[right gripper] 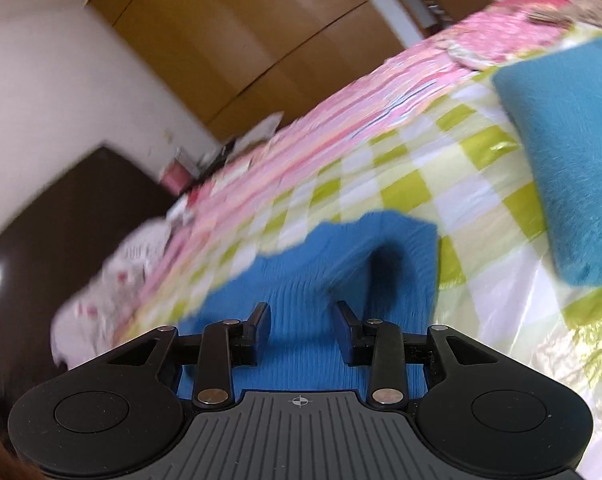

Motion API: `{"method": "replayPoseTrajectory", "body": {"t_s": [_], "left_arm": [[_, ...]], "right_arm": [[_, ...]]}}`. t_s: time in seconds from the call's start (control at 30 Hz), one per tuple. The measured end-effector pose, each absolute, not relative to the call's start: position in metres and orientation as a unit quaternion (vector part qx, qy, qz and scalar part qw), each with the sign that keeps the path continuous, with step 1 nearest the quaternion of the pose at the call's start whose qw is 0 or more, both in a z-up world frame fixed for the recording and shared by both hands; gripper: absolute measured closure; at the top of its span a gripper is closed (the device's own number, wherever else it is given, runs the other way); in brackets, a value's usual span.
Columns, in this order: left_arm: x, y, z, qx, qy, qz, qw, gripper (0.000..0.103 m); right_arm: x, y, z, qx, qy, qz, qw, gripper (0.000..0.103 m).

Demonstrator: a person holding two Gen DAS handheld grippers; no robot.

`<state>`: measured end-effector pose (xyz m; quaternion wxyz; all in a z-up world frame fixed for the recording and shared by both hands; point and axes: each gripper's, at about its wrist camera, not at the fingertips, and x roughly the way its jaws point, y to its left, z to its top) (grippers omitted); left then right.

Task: Fold small clothes
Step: 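Lower the folded hem onto the sweater and open both tools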

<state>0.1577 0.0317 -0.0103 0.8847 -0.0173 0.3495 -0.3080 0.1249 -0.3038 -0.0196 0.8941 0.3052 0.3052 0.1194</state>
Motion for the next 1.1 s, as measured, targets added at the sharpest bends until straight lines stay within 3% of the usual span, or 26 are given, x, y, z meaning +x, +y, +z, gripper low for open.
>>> {"method": "replayPoseTrajectory", "body": {"t_s": [0.3, 0.6, 1.1], "left_arm": [[0.206, 0.031, 0.002, -0.034, 0.323, -0.241, 0.915, 0.088], [0.226, 0.043, 0.010, -0.051, 0.308, -0.175, 0.934, 0.088], [0.228, 0.077, -0.011, -0.046, 0.334, -0.091, 0.937, 0.087]], "right_arm": [[0.158, -0.262, -0.033, 0.191, 0.361, 0.152, 0.900, 0.068], [0.218, -0.260, -0.016, 0.201, 0.317, 0.092, 0.922, 0.068], [0.201, -0.267, -0.031, 0.166, 0.340, 0.037, 0.925, 0.070]]}}
